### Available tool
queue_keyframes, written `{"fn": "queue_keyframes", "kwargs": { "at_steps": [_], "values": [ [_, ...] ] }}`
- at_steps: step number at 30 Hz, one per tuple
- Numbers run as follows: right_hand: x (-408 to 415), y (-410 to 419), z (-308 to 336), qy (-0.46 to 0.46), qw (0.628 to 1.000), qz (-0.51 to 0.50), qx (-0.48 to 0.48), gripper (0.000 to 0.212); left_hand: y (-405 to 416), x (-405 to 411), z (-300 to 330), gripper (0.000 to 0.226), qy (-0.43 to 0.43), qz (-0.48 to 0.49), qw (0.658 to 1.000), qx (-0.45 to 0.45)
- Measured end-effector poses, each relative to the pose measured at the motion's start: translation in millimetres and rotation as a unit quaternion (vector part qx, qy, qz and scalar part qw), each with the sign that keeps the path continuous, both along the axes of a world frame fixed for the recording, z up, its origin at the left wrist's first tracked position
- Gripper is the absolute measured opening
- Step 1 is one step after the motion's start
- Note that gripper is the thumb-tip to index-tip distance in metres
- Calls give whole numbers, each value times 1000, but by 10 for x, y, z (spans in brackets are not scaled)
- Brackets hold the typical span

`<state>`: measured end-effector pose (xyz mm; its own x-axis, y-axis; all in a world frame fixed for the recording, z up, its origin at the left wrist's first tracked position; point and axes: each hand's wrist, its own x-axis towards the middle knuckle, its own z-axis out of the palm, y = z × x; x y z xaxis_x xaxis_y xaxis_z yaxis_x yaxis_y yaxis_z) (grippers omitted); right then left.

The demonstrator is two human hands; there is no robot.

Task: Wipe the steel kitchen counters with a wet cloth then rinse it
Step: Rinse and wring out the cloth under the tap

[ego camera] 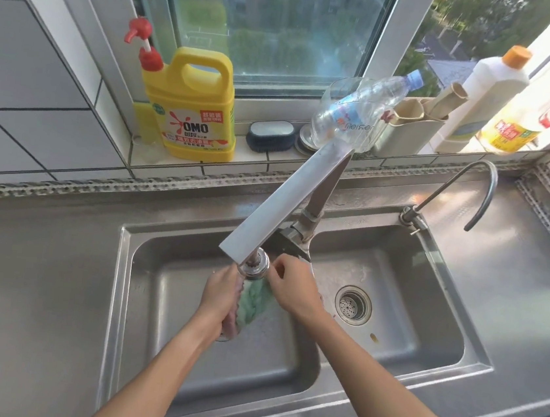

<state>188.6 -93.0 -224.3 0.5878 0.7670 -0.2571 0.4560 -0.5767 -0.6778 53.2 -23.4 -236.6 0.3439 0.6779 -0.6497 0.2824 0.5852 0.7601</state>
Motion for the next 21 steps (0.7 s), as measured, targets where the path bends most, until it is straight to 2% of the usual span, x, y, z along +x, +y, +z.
{"fn": "queue_keyframes", "kwargs": {
  "at_steps": [3, 7, 12, 16, 21],
  "values": [
    [95, -122, 144, -125, 991, 31, 23, 18, -62, -124, 62, 52, -1, -5, 1000, 20],
    [306, -87, 252, -209, 976, 36, -58, 34, -145, -320, 123, 52, 10, 18, 1000, 9],
    [494, -90, 146, -216, 964, 55, -141, 29, -273, -610, 175, 67, 4, 31, 999, -19],
    [608, -130, 99, -208, 965, 79, -142, 32, -313, -795, 134, 61, 8, 43, 998, -52],
    [768, -114, 104, -200, 965, 60, -155, 32, -263, -935, 83, 53, 7, 44, 996, -72]
  ]
}}
